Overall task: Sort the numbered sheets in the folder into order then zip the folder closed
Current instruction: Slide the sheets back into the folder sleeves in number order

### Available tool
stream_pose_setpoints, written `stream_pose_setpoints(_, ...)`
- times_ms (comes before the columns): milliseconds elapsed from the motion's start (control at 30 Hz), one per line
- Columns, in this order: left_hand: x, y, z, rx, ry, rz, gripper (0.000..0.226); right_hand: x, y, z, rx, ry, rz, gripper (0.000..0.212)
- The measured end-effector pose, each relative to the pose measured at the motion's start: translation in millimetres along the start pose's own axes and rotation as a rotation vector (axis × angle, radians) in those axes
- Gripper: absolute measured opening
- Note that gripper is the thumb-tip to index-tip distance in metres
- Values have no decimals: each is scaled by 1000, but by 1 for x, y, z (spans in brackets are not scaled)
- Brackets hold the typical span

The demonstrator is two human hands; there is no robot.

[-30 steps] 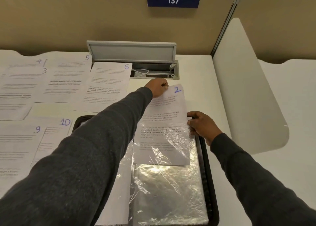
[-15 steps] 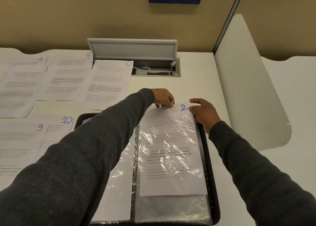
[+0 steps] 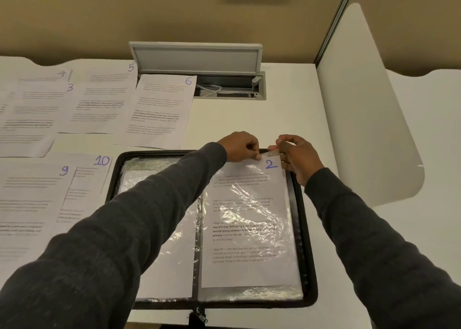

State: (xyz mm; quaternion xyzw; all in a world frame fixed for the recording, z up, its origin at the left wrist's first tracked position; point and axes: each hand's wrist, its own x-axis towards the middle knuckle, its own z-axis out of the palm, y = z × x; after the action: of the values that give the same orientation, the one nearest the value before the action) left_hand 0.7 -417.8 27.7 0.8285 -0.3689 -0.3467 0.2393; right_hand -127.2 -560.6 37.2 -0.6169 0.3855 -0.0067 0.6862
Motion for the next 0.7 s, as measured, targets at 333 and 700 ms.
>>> stream_pose_setpoints(333, -18, 2, 10, -159, 203, -43, 10, -54, 46, -29, -218, -276, 166, 40)
stream_pose_setpoints(700, -99, 29, 26, -355, 423, -283, 65, -87, 43, 5, 32, -500, 195, 58)
